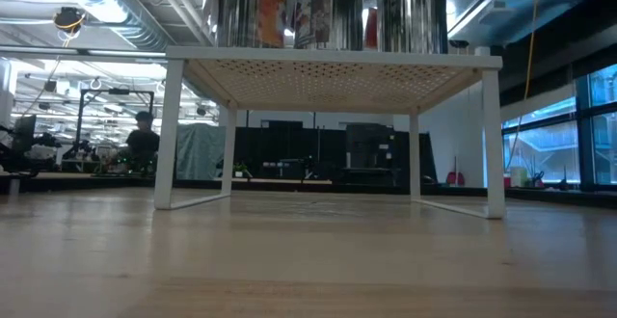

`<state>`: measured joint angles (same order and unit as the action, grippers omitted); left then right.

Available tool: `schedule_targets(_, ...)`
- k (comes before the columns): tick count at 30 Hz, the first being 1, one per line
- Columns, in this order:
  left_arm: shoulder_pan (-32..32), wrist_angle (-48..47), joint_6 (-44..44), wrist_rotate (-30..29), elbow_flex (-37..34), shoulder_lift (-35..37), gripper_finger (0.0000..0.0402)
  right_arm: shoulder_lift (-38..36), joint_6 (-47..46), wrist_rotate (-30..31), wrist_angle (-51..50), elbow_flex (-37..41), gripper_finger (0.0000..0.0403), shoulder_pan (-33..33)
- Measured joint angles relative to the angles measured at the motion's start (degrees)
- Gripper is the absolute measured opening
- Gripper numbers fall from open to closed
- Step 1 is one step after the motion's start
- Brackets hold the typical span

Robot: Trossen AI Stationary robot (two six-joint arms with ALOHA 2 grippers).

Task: Pick & Place candle stick holders
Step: Put the gold candle holder on the shelf aligned with the other gold candle holders

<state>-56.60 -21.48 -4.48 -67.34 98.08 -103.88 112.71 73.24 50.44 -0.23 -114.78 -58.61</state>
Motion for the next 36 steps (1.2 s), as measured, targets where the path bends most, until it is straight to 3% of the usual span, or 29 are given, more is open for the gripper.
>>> schedule_targets(8,1.98,-7.31,-11.88,3.30,0.00,0.00,0.0123,0.58,10.18,15.79,-3.20,0.00,0.0020,0.00)
schedule_targets(18,4.95,-9.57,-23.72,4.63,0.02,0.76,0.0123,1.64,11.21,15.32,-21.29,0.02,0.0020,1.10)
schedule_targets(20,6.68,-8.33,-25.73,9.10,0.12,1.47,0.0123,1.64,10.14,13.51,-27.21,0.02,0.0020,1.61)
schedule_targets(23,9.63,-5.65,-28.19,20.91,0.13,2.12,0.0123,1.70,6.48,9.69,-35.32,0.09,0.0020,2.50)
schedule_targets(27,12.33,-1.87,-30.32,32.77,0.13,2.05,0.0123,1.73,0.72,12.39,-42.89,0.11,0.0020,4.46)
schedule_targets(31,13.73,-2.79,-33.14,35.55,0.13,2.03,0.0123,1.72,-4.93,15.90,-48.36,0.71,0.0020,6.12)
schedule_targets(36,13.87,-4.20,-33.93,35.81,0.13,1.90,0.0123,1.77,-5.07,19.54,-48.52,4.51,0.0020,6.50)
